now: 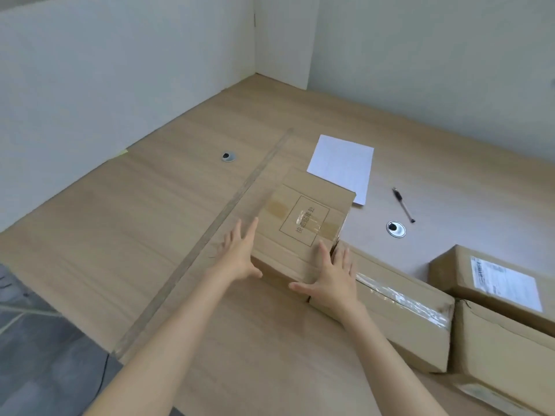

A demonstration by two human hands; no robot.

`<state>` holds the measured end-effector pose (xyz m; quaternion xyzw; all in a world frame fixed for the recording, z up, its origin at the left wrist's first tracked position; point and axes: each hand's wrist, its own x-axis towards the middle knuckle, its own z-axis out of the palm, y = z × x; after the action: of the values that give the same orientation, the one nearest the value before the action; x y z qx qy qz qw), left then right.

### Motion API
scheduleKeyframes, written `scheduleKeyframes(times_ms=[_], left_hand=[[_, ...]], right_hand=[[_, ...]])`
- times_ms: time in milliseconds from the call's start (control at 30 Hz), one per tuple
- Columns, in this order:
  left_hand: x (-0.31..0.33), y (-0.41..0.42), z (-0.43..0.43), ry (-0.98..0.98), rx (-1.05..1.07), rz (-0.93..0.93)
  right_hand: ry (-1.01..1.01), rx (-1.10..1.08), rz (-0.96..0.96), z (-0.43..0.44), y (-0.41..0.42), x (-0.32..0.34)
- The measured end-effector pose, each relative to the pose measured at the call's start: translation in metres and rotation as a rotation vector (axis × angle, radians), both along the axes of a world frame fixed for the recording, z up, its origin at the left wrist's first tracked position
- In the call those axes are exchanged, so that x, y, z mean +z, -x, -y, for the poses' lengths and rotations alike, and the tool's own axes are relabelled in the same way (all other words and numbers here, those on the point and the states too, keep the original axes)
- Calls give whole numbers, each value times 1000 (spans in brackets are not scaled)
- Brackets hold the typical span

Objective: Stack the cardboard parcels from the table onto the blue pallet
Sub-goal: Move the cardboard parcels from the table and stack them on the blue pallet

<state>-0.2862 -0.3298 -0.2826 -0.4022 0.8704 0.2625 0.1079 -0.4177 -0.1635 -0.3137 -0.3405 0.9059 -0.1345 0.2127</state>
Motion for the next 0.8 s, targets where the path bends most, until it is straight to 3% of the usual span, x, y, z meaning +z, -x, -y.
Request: scheduleKeyframes(times_ms=[267, 467, 667, 800], left_hand=[[-37, 6, 44, -188, -114, -220], [-41, -4, 75, -221, -145, -286], [15, -5, 98, -207, -150, -378], [82, 0, 107, -112, -151, -409]], right_hand=[[27, -48, -153, 14, -17, -25], [171, -65, 6, 35, -19, -16], [306, -71, 124, 56, -9, 26], [356, -40, 87, 68, 4, 78]])
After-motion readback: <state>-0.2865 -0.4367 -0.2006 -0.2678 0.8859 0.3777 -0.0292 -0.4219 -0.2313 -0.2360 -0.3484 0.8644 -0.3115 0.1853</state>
